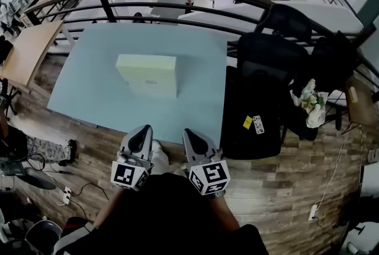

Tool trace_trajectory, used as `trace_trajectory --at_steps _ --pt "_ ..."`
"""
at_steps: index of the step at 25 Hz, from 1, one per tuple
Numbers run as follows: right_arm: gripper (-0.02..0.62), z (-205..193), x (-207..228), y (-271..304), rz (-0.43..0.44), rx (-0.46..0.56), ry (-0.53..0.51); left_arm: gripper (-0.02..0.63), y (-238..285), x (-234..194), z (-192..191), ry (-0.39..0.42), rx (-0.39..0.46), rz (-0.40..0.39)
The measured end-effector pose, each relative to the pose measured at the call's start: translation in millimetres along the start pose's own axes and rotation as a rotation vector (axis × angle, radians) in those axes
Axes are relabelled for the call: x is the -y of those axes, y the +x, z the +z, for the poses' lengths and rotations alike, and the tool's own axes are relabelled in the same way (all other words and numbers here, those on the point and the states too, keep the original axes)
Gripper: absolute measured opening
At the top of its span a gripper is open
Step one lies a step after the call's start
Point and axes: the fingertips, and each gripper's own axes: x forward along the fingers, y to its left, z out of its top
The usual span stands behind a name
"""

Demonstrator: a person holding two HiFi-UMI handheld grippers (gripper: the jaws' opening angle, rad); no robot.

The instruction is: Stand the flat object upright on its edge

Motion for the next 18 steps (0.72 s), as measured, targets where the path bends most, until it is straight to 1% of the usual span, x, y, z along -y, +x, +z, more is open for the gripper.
trace_trajectory --at_steps 3,5,8,10,13,18 --pt "0.008 -0.5 -0.4 0.0 0.005 -0.002 -0.001 0.003 -1.1 -1.5 -3.9 -0.013 -0.020 0.018" --pt "0.008 -0.9 -0.8 0.5 0.007 -0.002 -0.002 0.003 -0.9 -1.1 -1.1 -0.017 -0.013 0.019" --pt "0.008 -2.0 -0.6 -0.2 0.009 -0.002 -0.001 0.003 -1.0 1.5 3.8 0.001 0.006 0.007" --pt "0.008 -2.0 -0.6 -0.9 0.010 -0.003 0.000 0.003 -2.4 0.3 2.4 0.003 -0.002 0.014" --pt "0.008 -1.0 -0.9 -0.3 0.011 -0.003 0.000 0.003 -4.2 -4.4 -2.0 -0.015 -0.016 0.035" --pt "0.008 -1.4 2.1 1.4 0.008 -0.006 0.003 0.003 -2.0 -6.4 -2.6 -0.007 -0.011 0.036"
